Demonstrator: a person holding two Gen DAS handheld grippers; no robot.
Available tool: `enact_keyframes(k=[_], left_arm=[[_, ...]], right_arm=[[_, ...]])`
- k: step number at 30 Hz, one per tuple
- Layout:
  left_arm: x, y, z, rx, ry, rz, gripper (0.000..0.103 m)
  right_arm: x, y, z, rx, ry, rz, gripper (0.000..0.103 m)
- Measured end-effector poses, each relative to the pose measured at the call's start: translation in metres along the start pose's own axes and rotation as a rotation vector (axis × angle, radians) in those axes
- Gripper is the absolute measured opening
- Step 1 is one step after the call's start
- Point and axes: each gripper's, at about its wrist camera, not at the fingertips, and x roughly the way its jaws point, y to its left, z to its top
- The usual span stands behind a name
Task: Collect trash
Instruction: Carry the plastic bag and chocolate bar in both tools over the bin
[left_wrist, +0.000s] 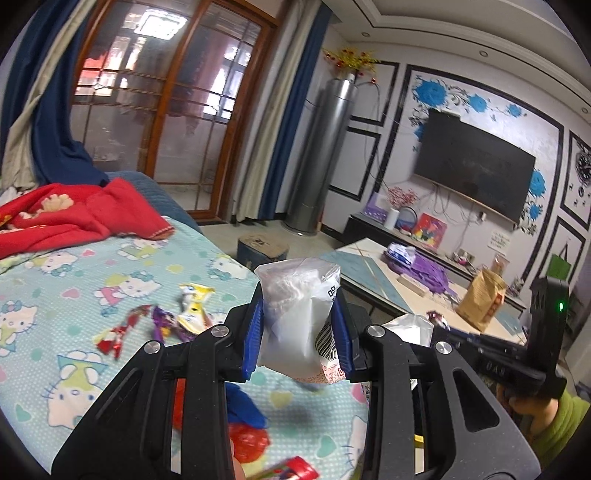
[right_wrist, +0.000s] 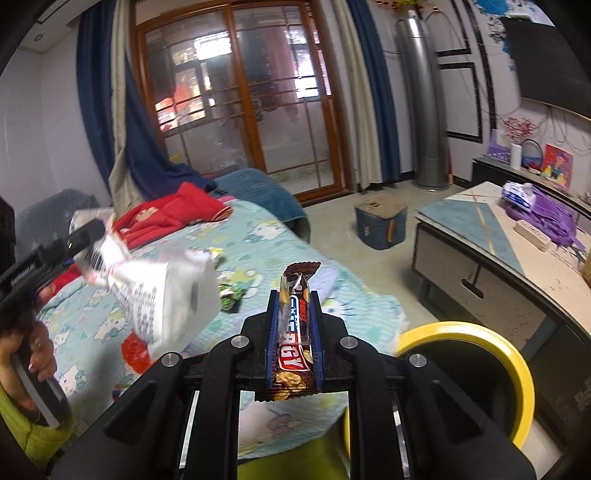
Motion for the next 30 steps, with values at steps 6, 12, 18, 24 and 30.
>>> enact_keyframes(k=[6, 12, 18, 24, 30], left_arm=[[0.011, -0.019, -0.008, 0.031, 0.033, -0.028, 0.026], [0.021, -0.043, -0.014, 0.080, 0.055, -0.064, 0.026], [0.032, -0.070, -0.022, 0.136, 0.080, -0.105, 0.026], [0.044, -0.097, -0.033, 0.193, 0.112, -0.142, 0.026], [0.059, -0.121, -0.047, 0.248, 0.146, -0.171, 0.026]], right_arm=[[-0.010, -0.021, -0.002, 0.031, -0.017, -0.035, 0.015], [-0.018, -0.040, -0.006, 0.073, -0.029, -0.076, 0.015], [-0.024, -0.062, -0.010, 0.123, -0.035, -0.115, 0.015], [-0.029, -0.084, -0.018, 0.169, -0.040, -0.145, 0.015], [-0.031, -0.102, -0.025, 0.210, -0.045, -0.162, 0.015]])
